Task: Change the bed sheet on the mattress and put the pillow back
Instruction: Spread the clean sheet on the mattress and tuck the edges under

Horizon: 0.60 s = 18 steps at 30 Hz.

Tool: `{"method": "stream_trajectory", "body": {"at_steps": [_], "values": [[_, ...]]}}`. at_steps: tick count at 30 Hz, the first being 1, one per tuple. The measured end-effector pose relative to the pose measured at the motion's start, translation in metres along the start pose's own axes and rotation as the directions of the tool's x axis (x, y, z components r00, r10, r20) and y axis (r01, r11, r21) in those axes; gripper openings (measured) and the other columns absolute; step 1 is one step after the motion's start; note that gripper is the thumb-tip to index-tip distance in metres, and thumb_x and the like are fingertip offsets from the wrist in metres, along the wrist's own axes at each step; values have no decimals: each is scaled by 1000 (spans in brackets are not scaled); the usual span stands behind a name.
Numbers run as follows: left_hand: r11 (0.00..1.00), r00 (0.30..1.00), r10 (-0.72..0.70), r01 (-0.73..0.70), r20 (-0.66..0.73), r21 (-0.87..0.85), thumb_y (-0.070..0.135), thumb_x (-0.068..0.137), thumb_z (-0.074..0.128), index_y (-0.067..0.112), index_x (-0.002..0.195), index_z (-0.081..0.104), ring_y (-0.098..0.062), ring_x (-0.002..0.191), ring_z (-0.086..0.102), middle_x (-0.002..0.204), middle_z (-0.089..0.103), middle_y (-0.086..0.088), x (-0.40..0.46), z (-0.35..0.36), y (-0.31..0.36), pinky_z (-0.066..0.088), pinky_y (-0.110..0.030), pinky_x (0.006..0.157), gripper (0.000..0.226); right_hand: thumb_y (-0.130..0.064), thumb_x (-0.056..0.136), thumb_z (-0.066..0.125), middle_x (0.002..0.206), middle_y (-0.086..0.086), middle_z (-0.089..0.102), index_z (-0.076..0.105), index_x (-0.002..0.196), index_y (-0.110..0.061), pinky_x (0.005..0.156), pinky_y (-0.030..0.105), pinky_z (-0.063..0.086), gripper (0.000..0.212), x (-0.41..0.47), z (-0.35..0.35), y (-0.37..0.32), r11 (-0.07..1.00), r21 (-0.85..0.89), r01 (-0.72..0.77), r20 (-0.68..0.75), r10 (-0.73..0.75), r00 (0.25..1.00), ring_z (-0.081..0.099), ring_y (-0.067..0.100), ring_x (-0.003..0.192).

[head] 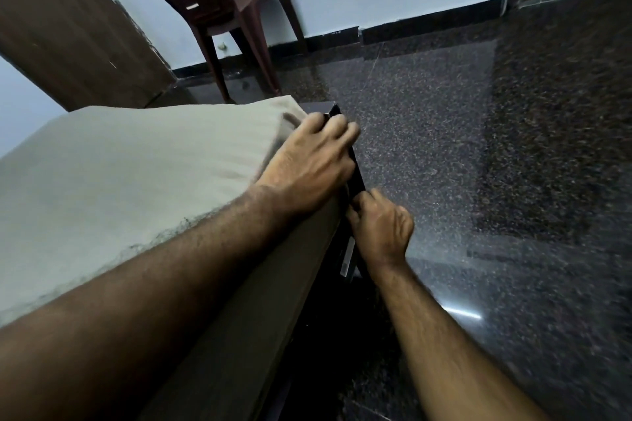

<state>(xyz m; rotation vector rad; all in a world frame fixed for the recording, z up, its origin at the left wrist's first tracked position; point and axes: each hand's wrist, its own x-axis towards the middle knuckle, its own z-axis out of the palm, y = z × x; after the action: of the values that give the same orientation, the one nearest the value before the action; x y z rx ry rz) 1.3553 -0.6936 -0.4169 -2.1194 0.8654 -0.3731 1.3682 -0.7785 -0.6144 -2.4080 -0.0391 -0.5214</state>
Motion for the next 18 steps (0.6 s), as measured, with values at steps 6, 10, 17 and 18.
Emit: {"method": "stream_trajectory", "body": {"at_steps": [6, 10, 17, 18], "values": [[996, 994, -86, 83, 70, 38, 18, 84, 28, 26, 75, 68, -20, 96, 58, 115, 59, -1, -1, 5, 6, 28, -33, 56, 41, -30, 70, 83, 77, 2, 61, 63, 77, -19, 57, 29, 32, 25, 1, 9, -5, 1000, -24, -16, -20, 16, 1000, 64, 28, 60], [993, 994, -88, 93, -63, 75, 20, 87, 24, 25, 86, 71, -24, 111, 53, 118, 57, -4, 2, 15, 10, 39, -39, 78, 48, -30, 83, 72, 85, 5, 64, 63, 88, -16, 61, 32, 29, 17, 3, 5, -5, 999, -40, -21, 20, 22, 1000, 68, 33, 72], [994, 997, -71, 69, 14, 84, 20, 88, 23, 25, 106, 70, -27, 116, 51, 137, 49, -8, 2, 9, 10, 41, -40, 90, 51, -44, 94, 59, 87, 0, 63, 57, 90, -22, 60, 37, 47, 22, -6, -14, -1, 990, 125, -71, 20, 69, 997, 66, 28, 79], [992, 995, -93, 91, 21, 83, 20, 88, 23, 24, 109, 69, -27, 116, 51, 138, 49, -9, 2, 5, 7, 41, -41, 92, 51, -45, 97, 54, 87, 0, 62, 55, 92, -22, 59, 39, 49, 23, -14, -15, -1, 982, 188, -2, -9, 4, 1000, 65, 27, 77]]}}
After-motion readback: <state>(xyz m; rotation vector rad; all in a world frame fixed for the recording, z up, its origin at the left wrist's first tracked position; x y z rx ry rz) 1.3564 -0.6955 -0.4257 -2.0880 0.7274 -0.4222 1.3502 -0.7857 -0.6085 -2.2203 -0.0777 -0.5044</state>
